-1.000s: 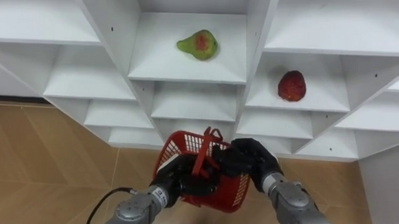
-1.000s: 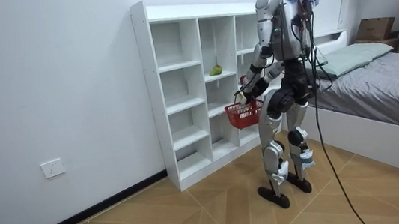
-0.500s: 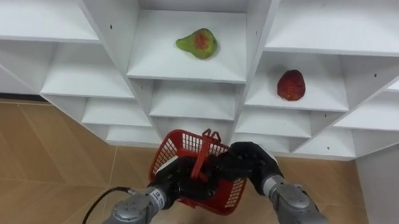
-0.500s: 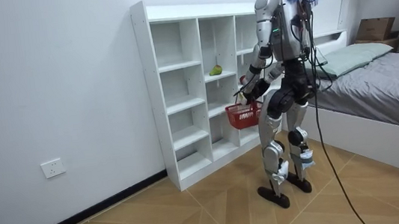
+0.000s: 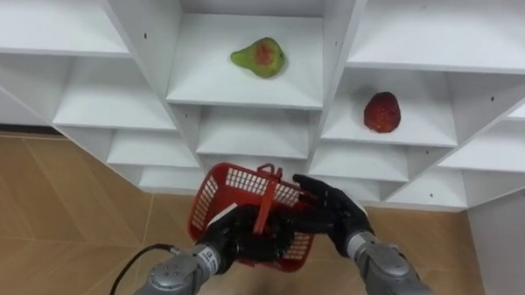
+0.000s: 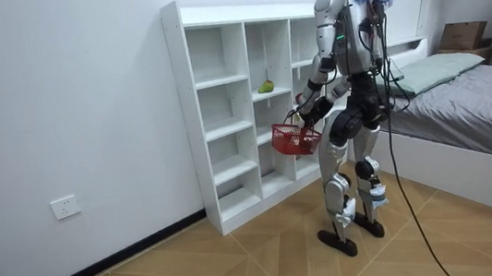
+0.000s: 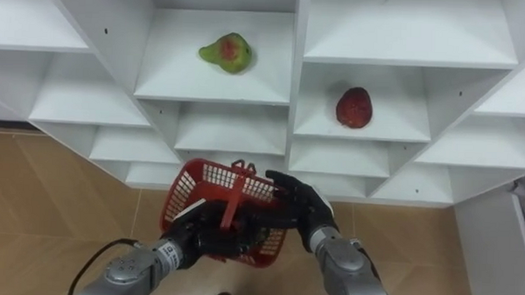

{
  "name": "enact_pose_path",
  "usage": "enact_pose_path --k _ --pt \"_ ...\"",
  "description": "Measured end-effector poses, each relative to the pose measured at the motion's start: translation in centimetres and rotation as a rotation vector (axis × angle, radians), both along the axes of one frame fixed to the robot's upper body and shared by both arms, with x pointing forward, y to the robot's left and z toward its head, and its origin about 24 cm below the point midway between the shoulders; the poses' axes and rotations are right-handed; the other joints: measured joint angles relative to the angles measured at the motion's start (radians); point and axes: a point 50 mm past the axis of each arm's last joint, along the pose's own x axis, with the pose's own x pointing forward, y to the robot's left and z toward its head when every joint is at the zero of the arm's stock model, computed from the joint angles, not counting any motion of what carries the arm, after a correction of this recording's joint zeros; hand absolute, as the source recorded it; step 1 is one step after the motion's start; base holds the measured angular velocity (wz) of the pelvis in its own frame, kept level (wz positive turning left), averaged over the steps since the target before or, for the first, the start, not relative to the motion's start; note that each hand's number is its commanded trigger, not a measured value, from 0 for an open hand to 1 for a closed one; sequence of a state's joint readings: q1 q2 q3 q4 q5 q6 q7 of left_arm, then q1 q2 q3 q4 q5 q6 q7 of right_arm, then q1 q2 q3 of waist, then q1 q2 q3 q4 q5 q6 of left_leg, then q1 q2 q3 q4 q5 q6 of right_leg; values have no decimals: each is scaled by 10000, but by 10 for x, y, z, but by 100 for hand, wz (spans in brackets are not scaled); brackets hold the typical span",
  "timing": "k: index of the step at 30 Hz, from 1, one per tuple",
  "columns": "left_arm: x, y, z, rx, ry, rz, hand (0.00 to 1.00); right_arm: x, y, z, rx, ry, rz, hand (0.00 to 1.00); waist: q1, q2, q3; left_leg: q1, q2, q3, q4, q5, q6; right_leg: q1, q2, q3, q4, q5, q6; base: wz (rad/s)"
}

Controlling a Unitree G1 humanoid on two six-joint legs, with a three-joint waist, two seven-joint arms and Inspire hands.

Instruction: Collect fruits from the closet

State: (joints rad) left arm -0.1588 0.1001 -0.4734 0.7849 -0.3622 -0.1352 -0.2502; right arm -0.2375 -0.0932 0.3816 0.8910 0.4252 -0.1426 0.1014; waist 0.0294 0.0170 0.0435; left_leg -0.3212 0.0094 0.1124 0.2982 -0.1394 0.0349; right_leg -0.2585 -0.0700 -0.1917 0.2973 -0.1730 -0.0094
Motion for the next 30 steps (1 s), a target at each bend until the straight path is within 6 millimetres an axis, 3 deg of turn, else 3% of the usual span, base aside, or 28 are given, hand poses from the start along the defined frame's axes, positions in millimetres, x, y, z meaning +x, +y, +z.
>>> enact_pose_path --k 15,18,19,26,30 --pt "0 -1 0 -30 -12 -52 100 -2 -3 -1 -275 56 225 0 7 -3 -11 17 11 -12 110 15 25 -9 -10 11 160 -2 -7 0" --pt "0 0 0 -21 -16 -38 100 -2 -2 -2 -299 59 189 0 3 -7 -67 30 8 -61 105 15 25 -3 -10 16 166 -3 -7 1" --pt "0 1 0 9 -2 -6 100 -3 -2 -2 -314 67 180 0 12 -7 -120 40 -4 -104 107 16 25 31 -11 -14 160 -3 -7 6" --pt "-6 9 -5 133 242 208 100 -1 -2 1 -630 -193 337 0 28 -11 -147 537 -108 -446 77 17 24 823 -19 -417 -118 -52 29 16" --pt "-21 22 -17 240 831 772 100 -10 0 3 -1059 -529 832 0 103 -4 -271 925 -237 -901 -56 17 22 1459 -2 -776 -429 -117 88 35"
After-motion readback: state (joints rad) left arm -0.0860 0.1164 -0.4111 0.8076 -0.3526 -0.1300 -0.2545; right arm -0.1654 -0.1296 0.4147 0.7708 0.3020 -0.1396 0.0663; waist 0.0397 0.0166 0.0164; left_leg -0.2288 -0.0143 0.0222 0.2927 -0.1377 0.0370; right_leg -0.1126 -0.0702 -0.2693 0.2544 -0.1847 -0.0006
